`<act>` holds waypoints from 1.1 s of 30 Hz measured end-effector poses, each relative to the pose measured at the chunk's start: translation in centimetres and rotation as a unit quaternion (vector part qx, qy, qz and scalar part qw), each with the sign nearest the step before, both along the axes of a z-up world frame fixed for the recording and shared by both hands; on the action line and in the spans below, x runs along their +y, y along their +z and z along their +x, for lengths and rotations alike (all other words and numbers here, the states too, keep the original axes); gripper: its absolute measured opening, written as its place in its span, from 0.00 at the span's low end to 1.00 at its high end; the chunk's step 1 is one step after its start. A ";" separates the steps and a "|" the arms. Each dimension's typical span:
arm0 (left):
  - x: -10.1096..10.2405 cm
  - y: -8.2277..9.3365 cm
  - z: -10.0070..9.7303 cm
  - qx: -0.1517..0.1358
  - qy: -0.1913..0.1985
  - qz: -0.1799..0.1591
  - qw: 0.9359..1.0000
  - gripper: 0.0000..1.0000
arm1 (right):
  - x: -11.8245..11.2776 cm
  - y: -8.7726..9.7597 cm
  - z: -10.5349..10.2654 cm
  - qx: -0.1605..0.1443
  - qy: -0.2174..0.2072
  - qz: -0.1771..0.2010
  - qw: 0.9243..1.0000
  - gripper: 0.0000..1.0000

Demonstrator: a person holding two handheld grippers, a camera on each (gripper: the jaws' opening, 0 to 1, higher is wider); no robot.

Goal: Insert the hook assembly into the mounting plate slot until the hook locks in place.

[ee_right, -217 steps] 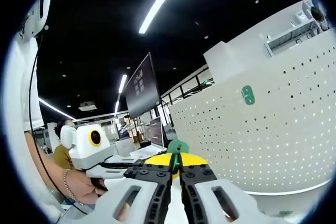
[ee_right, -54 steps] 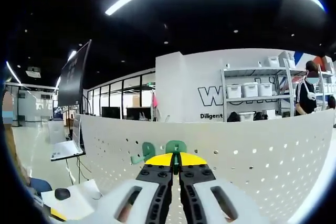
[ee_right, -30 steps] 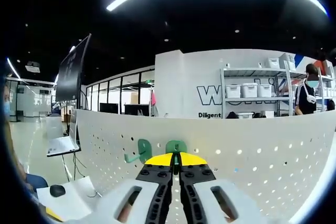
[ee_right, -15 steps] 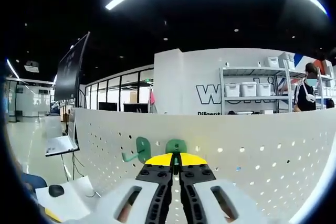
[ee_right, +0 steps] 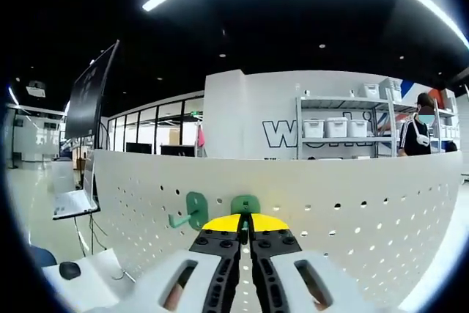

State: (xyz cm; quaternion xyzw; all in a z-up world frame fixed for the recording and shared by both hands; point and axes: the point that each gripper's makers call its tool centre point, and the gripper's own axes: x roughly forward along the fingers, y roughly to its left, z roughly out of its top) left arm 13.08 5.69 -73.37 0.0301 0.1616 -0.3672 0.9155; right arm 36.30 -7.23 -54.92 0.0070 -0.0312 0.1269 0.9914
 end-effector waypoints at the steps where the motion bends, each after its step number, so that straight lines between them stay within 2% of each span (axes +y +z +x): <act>1: 0.0 0.0 0.0 0.000 0.001 0.001 1.000 0.68 | 0.0 0.0 0.0 -0.001 -0.004 0.005 1.000 0.00; 6: 0.0 -0.1 -0.1 0.001 0.001 0.004 1.000 0.67 | 0.0 -0.1 0.2 -0.005 -0.031 0.017 0.999 0.01; 12: 0.0 -0.3 -0.2 0.005 0.000 0.003 1.000 0.67 | 0.0 -0.2 0.3 -0.001 -0.051 0.012 0.999 0.01; 18: 0.3 -0.4 -0.2 0.014 0.006 -0.005 1.000 0.65 | 0.1 -0.5 0.0 0.000 -0.052 0.012 0.999 0.02; 28: 0.1 -0.3 -0.3 0.011 0.003 0.000 1.000 0.65 | 0.0 -0.4 0.2 0.002 -0.045 0.014 0.999 0.03; 33: 0.1 -0.3 -0.3 0.009 0.004 0.002 1.000 0.65 | 0.0 -0.4 -0.1 0.001 -0.032 0.030 0.999 0.04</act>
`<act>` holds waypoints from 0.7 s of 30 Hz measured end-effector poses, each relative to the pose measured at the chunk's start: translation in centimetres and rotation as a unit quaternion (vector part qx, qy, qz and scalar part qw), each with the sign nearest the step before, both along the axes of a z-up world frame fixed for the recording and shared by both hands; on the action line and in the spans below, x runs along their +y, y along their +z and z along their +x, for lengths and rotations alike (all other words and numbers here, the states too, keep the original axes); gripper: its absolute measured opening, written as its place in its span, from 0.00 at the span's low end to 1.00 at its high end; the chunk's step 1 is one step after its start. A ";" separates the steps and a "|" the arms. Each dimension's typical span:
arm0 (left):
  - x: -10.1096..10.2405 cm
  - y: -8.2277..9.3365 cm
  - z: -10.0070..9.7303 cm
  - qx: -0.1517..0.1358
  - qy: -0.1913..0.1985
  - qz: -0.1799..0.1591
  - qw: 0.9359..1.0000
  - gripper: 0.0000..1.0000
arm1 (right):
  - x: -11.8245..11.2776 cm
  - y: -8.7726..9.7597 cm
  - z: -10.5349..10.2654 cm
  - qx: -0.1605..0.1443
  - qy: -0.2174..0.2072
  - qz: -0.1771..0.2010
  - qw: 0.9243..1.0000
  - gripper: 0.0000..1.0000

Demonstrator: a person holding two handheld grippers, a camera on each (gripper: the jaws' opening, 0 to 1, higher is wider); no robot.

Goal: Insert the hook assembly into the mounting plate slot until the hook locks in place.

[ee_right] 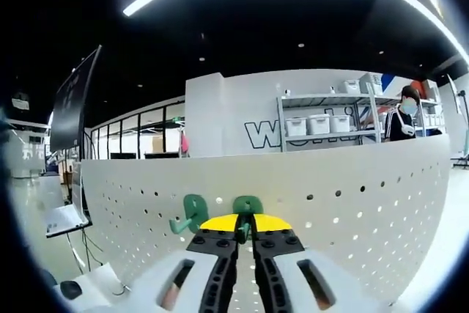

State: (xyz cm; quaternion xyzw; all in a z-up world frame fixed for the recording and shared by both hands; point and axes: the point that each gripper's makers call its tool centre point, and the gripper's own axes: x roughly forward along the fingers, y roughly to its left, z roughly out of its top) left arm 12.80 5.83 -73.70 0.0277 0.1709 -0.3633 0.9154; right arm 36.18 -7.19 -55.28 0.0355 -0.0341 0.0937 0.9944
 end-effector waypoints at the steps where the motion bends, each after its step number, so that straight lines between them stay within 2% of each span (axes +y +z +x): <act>1: 0.0 0.0 0.0 0.000 -0.001 0.000 1.000 0.65 | 0.1 0.0 0.0 0.001 0.003 -0.003 1.000 0.05; 3: 0.0 0.0 0.0 -0.002 -0.001 0.000 1.000 0.65 | 0.2 -0.2 -0.1 0.004 0.018 0.004 1.000 0.07; 10: -0.1 -0.1 -0.1 0.000 -0.003 0.004 1.000 0.65 | 0.3 -0.2 -0.9 -0.003 0.042 -0.022 0.999 0.14; 15: -0.3 -0.2 -0.2 -0.004 -0.008 0.010 1.000 0.66 | 0.5 -0.7 -1.3 0.000 0.065 -0.034 0.997 0.27; 16: -0.3 -0.1 -0.2 -0.004 -0.009 0.009 1.000 0.66 | 0.8 -0.5 -1.5 -0.006 0.075 -0.051 0.996 0.28; 21: -0.4 -0.2 -0.2 -0.004 -0.011 0.011 1.000 0.66 | 1.5 -1.1 -1.9 -0.002 0.096 -0.072 0.993 0.37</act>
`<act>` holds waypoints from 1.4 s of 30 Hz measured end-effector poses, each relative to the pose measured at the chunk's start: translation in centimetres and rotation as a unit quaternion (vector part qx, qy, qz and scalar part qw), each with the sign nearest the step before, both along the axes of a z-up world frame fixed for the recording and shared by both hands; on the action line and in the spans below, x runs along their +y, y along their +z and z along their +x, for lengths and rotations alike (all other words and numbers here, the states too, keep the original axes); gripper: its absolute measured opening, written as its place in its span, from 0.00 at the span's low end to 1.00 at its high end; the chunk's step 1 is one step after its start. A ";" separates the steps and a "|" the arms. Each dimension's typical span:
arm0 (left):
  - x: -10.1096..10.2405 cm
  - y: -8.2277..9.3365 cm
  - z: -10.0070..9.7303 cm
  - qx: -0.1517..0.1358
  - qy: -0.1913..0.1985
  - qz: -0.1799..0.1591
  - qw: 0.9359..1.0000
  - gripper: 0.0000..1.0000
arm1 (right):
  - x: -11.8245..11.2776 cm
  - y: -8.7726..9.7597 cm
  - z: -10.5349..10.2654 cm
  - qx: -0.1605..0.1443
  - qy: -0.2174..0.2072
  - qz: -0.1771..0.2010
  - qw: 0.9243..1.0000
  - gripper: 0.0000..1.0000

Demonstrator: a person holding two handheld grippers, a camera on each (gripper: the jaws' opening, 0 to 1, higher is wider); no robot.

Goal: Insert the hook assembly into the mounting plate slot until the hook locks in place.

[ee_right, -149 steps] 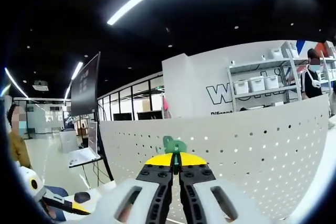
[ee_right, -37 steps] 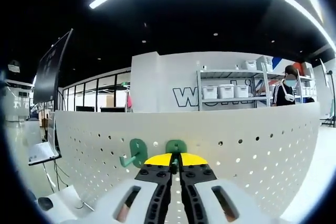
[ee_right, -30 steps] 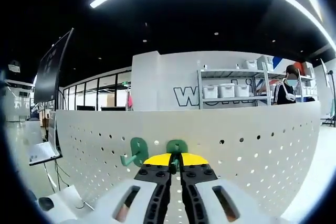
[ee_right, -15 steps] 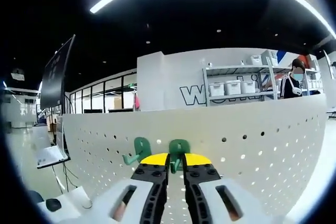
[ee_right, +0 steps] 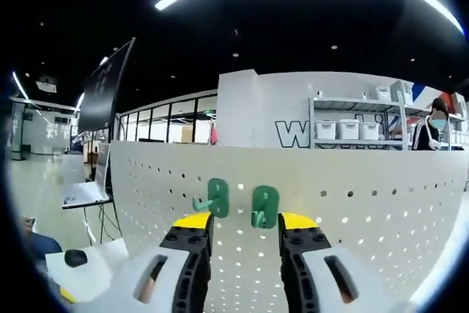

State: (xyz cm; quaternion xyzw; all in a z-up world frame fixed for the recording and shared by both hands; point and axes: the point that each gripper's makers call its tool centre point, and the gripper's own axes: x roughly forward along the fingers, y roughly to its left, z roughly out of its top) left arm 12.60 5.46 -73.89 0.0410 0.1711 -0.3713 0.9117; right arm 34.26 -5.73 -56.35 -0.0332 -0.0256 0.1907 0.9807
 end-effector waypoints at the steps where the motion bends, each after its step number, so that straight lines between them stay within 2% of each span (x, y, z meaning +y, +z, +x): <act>1: 0.0 0.0 0.0 0.000 0.000 0.000 1.000 0.66 | 0.2 -0.1 -0.2 0.000 0.006 0.001 1.000 0.38; 7: 0.0 0.0 0.0 0.001 0.002 0.001 1.000 0.66 | 0.6 -0.1 -0.6 -0.004 0.027 0.013 1.000 0.47; 10: -0.1 -0.1 0.0 0.001 0.000 0.002 1.000 0.66 | 0.6 -0.2 -0.6 -0.004 0.027 -0.002 1.000 0.46; 12: -0.1 -0.1 0.0 0.001 -0.001 0.004 1.000 0.66 | 0.6 0.0 -0.6 -0.005 0.030 0.009 1.000 0.46; 17: -0.2 -0.1 -0.1 0.001 -0.002 0.003 1.000 0.66 | 0.1 0.1 -0.8 -0.006 0.033 0.008 0.999 0.46; 23: -0.2 -0.1 -0.1 0.001 -0.005 0.002 1.000 0.66 | 0.1 0.3 -2.0 -0.021 0.064 0.016 0.998 0.47; 32: -0.1 -0.2 0.0 0.000 -0.004 0.003 1.000 0.66 | 0.1 0.4 -2.4 -0.023 0.075 0.016 0.997 0.48; 42: -0.2 -0.1 0.0 -0.001 -0.002 0.002 1.000 0.67 | -0.3 -1.6 -5.2 -0.013 0.111 0.000 0.994 0.53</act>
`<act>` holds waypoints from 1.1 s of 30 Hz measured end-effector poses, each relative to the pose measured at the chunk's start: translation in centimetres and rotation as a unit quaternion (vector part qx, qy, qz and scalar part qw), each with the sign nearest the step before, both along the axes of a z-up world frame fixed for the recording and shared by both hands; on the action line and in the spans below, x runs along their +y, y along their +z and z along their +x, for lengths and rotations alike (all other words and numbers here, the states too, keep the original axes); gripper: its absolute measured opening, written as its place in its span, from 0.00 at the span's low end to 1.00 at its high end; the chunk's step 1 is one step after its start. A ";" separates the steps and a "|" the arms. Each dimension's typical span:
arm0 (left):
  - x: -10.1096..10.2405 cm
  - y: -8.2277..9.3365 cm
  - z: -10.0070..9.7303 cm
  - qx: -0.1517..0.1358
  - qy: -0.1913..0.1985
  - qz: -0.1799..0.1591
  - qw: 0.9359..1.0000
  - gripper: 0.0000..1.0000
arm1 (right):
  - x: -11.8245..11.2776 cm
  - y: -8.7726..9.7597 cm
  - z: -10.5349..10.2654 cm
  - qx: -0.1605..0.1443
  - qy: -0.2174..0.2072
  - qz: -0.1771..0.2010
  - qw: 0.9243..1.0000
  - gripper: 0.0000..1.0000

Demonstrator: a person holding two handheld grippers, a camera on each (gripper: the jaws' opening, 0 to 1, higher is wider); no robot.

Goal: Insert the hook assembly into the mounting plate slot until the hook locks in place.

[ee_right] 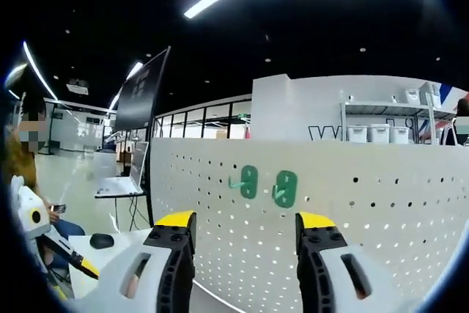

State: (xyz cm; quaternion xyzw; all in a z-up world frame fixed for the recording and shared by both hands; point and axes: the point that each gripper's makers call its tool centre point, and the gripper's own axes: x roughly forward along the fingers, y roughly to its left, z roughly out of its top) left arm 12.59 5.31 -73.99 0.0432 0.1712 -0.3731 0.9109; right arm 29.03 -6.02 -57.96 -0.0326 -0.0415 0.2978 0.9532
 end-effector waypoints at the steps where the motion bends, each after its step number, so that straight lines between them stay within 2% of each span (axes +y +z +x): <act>1: 0.0 0.0 0.0 0.000 0.001 0.000 1.000 0.67 | -0.1 -0.2 -0.2 0.001 0.001 -0.003 1.000 0.53; 7: 0.0 0.0 0.1 -0.001 0.001 0.000 1.000 0.67 | -0.7 -1.3 -1.3 0.014 0.007 -0.002 1.000 0.57; 17: 0.0 0.1 0.1 -0.001 0.001 -0.001 1.000 0.68 | -1.1 -2.3 -2.9 0.019 0.020 -0.006 1.000 0.59; 33: 0.0 0.1 0.1 -0.001 0.002 -0.004 1.000 0.68 | -2.6 -5.5 -5.3 0.051 0.025 -0.016 0.998 0.60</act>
